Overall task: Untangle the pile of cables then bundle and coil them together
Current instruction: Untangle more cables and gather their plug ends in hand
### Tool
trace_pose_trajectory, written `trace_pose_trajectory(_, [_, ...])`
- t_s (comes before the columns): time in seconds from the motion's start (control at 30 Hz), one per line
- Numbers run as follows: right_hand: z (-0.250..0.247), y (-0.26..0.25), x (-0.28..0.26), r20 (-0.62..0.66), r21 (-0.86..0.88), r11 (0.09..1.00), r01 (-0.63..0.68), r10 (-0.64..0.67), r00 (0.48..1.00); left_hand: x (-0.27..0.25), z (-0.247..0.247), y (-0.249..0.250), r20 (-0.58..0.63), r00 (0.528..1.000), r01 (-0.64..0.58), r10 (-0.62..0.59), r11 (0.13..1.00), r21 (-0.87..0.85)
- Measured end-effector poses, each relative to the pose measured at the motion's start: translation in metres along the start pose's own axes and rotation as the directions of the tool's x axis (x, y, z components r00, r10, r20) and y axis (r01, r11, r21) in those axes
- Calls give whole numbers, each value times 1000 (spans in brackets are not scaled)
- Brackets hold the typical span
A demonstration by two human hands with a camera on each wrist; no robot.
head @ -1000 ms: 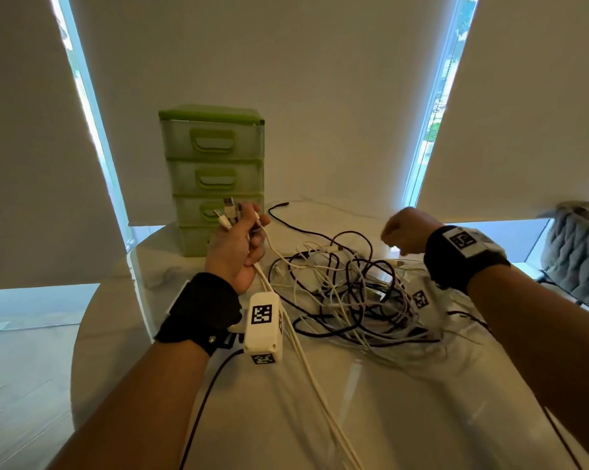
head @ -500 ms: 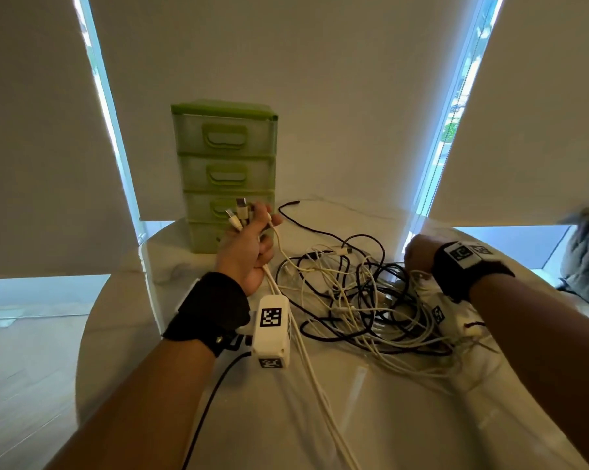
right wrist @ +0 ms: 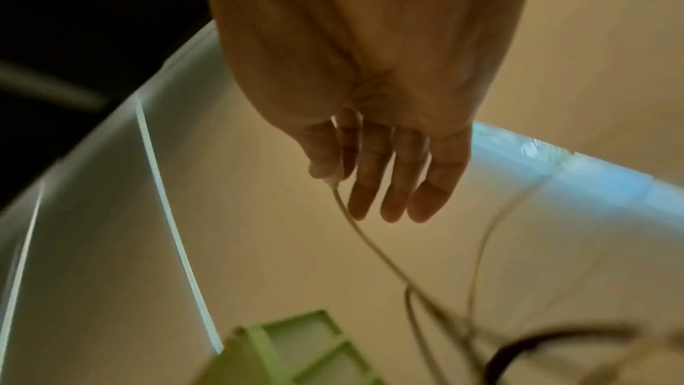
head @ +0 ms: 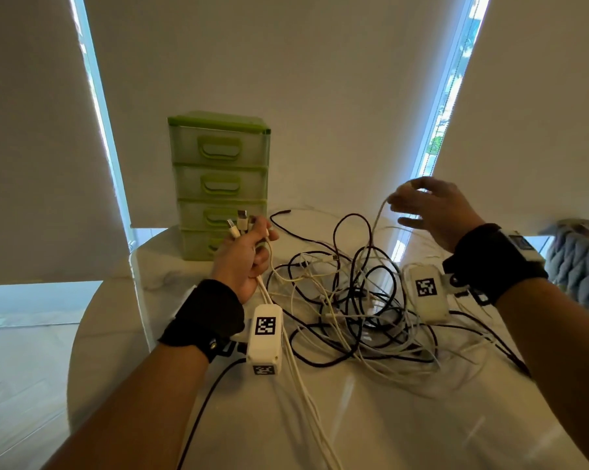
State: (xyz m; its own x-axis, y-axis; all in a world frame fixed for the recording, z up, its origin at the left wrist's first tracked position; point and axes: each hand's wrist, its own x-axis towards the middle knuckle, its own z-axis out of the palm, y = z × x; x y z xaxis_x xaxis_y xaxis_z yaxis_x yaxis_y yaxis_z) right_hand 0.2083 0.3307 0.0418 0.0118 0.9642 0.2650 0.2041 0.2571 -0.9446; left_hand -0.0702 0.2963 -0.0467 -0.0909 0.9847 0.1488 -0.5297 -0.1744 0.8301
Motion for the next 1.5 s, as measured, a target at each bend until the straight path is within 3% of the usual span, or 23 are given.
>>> trace_pose_trajectory(0.1, [15, -13, -13, 151, 430, 898, -93, 30, 988, -2, 2, -1, -7, 999, 47, -46, 975, 217])
trace_pose_trajectory(0.2, [36, -13, -27, 278, 518, 832, -198, 55, 959, -4, 5, -1, -20, 997, 71, -68, 943, 325])
trace_pose_trajectory(0.37, [72, -13, -47, 472, 238, 957, -164, 33, 881, -9, 13, 7, 19, 998, 51, -58, 968, 244])
trace_pose_trajectory(0.5, [103, -15, -54, 379, 76, 997, -18, -12, 925, -11, 13, 10, 132, 991, 16, -38, 986, 165])
trace_pose_trajectory(0.6, [118, -11, -55, 333, 98, 994, -54, 19, 943, -14, 15, 13, 174, 985, -18, -9, 988, 154])
trace_pose_trajectory(0.73, [128, -6, -56, 341, 104, 994, -25, -12, 940, -14, 17, 12, 148, 989, -54, 24, 978, 200])
trace_pose_trajectory(0.8, [128, -4, -54, 367, -22, 998, 53, -41, 929, -13, 15, 14, 111, 994, -31, 20, 995, 96])
trace_pose_trajectory(0.87, [123, -2, -49, 447, -267, 945, 186, -50, 893, -10, 13, 20, 43, 999, -25, 29, 995, -96])
trace_pose_trajectory(0.97, [104, 9, -34, 543, -598, 728, 337, 57, 838, -9, 3, 45, -95, 983, -175, 155, 945, -276])
trace_pose_trajectory(1.03, [81, 24, -20, 480, -726, 617, 304, 138, 867, -10, -7, 69, -130, 956, -290, 261, 904, -313])
trace_pose_trajectory(1.17, [42, 33, -3, 362, -741, 642, 197, 135, 922, -8, -10, 92, -100, 944, -330, 316, 919, -213])
trace_pose_trajectory(1.33, [32, 3, -6, 259, -732, 638, 239, -63, 964, 0, 5, 87, -89, 970, -235, 227, 967, -95])
trace_pose_trajectory(1.5, [28, -30, -15, 235, -628, 743, 232, -103, 966, -3, 18, 89, -93, 989, -123, 113, 986, -111])
